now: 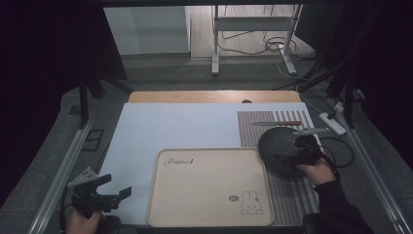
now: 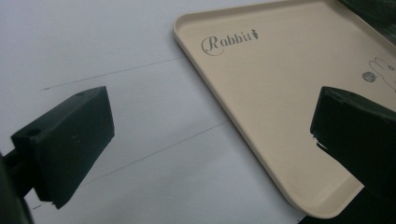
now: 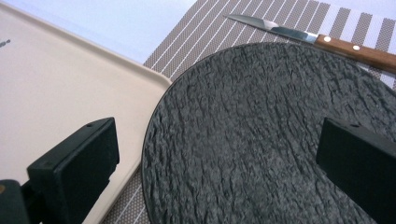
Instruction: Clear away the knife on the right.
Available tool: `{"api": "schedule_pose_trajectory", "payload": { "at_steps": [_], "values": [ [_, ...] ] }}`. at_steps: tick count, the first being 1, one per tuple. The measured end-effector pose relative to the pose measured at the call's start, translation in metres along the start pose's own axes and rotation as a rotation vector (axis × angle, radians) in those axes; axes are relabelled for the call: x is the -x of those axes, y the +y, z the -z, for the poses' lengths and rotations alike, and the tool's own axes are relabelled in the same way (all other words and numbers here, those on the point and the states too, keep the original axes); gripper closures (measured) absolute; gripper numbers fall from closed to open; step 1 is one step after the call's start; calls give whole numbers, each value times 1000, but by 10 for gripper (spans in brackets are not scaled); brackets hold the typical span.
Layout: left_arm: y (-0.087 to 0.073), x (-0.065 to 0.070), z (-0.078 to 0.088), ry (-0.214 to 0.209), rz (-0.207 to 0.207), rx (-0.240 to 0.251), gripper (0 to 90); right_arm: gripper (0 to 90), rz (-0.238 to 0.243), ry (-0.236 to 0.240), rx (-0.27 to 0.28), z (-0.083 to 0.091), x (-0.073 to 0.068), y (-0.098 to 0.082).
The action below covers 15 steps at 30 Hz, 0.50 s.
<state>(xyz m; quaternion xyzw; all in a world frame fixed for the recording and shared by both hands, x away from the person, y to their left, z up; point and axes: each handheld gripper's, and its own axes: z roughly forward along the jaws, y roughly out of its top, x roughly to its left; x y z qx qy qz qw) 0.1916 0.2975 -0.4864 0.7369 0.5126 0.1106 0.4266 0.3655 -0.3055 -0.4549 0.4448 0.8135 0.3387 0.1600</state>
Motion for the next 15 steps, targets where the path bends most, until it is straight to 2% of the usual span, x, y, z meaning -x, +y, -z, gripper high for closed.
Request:
{"api": "schedule_pose_trajectory", "payload": {
  "at_steps": [12,15],
  "values": [
    [0,-1,-1,-2,1,-3,0,0,-25,-35,-19,-12,14,11],
    [0,0,-1,-2,-5,-5,0,0,-13,-46,-33,-16,16,14]
  ]
}}
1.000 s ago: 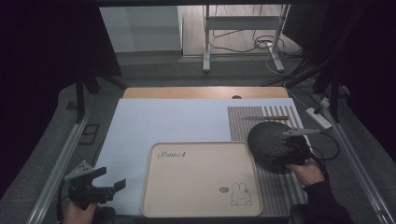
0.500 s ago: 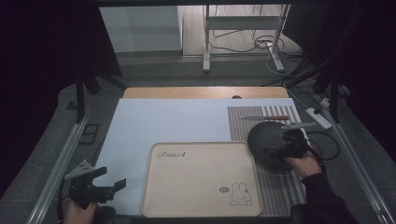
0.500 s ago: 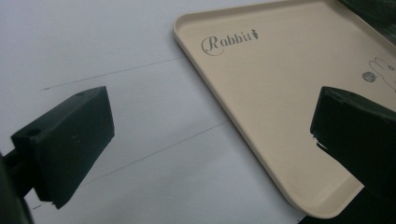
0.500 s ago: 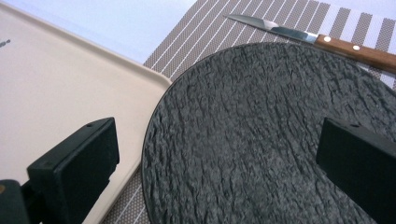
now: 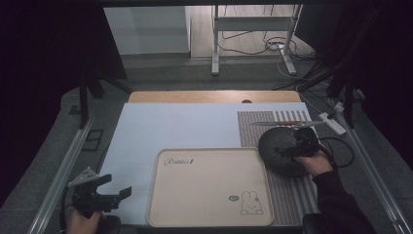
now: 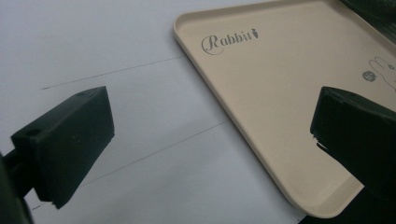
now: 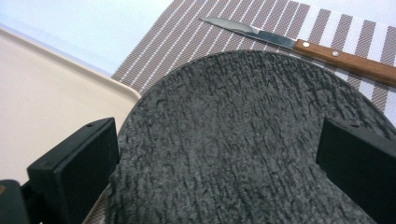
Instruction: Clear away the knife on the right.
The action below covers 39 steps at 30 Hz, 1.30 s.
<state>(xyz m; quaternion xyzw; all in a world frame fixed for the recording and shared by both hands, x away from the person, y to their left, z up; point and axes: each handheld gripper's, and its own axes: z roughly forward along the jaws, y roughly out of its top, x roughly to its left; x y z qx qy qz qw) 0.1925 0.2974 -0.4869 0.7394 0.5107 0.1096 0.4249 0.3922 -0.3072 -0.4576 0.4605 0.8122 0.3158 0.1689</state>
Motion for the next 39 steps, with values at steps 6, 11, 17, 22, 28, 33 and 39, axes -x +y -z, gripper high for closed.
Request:
{"api": "schedule_pose_trajectory", "payload": {
  "at_steps": [6,11,17,22,28,33,39],
  "values": [
    [1,-1,-2,-5,0,-1,0,0,-9,-8,-20,-6,6,5],
    [2,-1,-2,-7,-5,-3,0,0,-19,-21,-36,-10,12,7],
    [2,-1,-3,-8,-6,-4,0,0,-29,-39,-51,-15,20,11],
    [2,-1,-3,-10,-4,-5,0,0,-32,-47,-70,-22,25,16],
    [2,-2,-3,-10,-1,-7,0,0,-40,-57,-86,-31,32,23],
    [2,-2,-3,-10,2,-7,0,0,-49,-68,-94,-39,40,30],
    [2,-2,-3,-12,5,-7,0,0,-61,-73,-103,-49,48,37]
  ]
}}
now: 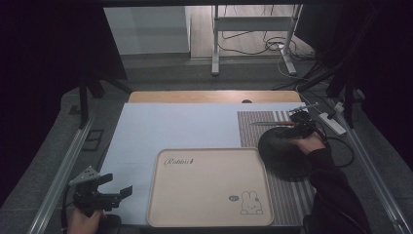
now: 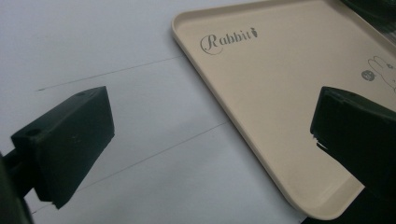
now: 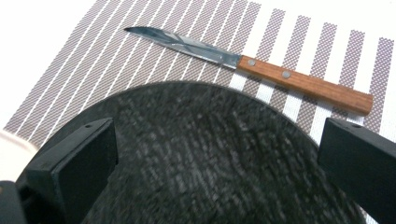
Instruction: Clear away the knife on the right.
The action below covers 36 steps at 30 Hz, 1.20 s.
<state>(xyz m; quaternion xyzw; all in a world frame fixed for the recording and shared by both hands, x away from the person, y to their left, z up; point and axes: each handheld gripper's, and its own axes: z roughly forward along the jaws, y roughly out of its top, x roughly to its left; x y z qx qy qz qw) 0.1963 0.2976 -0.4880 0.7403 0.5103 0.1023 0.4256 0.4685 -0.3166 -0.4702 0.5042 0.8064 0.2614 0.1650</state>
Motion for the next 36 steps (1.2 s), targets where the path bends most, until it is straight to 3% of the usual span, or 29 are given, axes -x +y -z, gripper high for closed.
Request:
{"api": "schedule_pose_trajectory", "payload": {
  "at_steps": [12,15,16,17,19,21,27,29,36],
  "values": [
    [0,0,0,-3,2,-3,0,0,-16,-22,-12,-21,15,21],
    [0,0,0,-3,1,-4,0,34,-15,-31,-13,-24,17,23],
    [0,0,0,-3,1,-5,0,61,-13,-35,-15,-25,18,24],
    [0,0,0,-3,1,-6,0,173,-6,-45,-10,-27,21,26],
    [0,0,-1,-4,1,-7,0,270,-5,-49,-8,-27,24,29],
    [0,0,-1,-5,2,-9,0,427,-5,-48,0,-28,28,31],
    [0,0,-1,-6,1,-12,0,841,9,-5,-35,-37,40,38],
    [1,0,-1,-6,0,-13,0,895,14,-13,-41,-41,43,39],
    [0,-1,-1,-9,2,-13,0,894,23,-50,-58,-55,50,47]
  ]
}}
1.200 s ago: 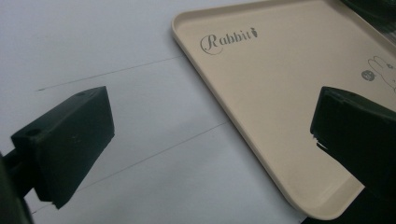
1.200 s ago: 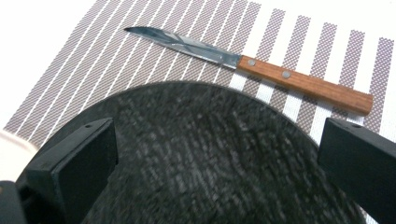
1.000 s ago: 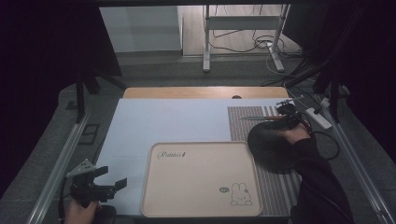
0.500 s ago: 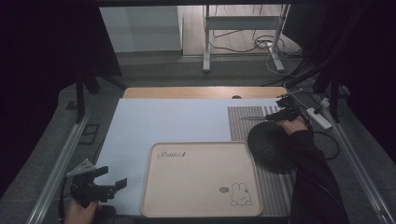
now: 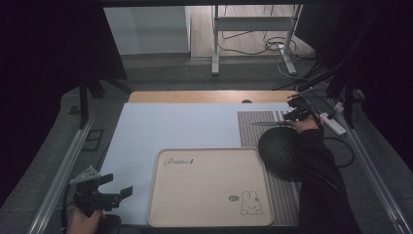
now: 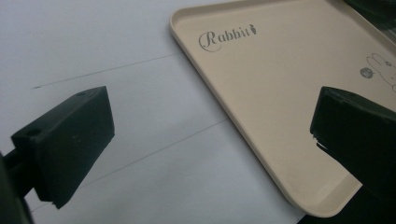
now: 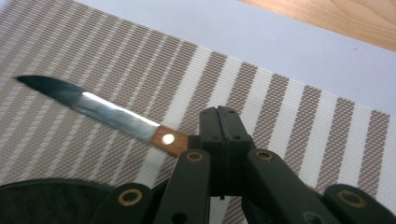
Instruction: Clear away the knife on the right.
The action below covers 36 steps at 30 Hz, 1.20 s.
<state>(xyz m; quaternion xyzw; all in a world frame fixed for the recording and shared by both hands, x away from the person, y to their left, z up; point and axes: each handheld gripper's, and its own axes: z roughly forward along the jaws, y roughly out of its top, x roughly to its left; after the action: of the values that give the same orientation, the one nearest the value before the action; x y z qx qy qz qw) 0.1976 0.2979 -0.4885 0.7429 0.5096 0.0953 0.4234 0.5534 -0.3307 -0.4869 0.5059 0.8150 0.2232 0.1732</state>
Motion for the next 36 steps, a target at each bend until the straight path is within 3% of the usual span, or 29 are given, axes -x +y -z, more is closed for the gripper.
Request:
{"api": "schedule_pose_trajectory", "payload": {
  "at_steps": [8,18,21,23,26,29,36],
  "values": [
    [-1,0,1,0,1,3,0,893,-2,-6,-52,-10,6,-5],
    [0,1,0,3,-2,1,0,894,-19,65,-83,-1,13,-16],
    [0,1,0,4,-4,0,0,890,-21,62,-82,-1,15,-16],
    [0,1,0,4,-2,1,0,822,-16,57,-62,2,15,-15],
    [0,1,0,4,-1,0,0,655,-25,81,-44,5,14,-11],
    [0,1,0,6,-3,-1,1,506,-20,71,-28,6,11,-7],
    [0,1,0,6,0,-2,1,147,-22,90,-42,2,1,0]
  ]
}}
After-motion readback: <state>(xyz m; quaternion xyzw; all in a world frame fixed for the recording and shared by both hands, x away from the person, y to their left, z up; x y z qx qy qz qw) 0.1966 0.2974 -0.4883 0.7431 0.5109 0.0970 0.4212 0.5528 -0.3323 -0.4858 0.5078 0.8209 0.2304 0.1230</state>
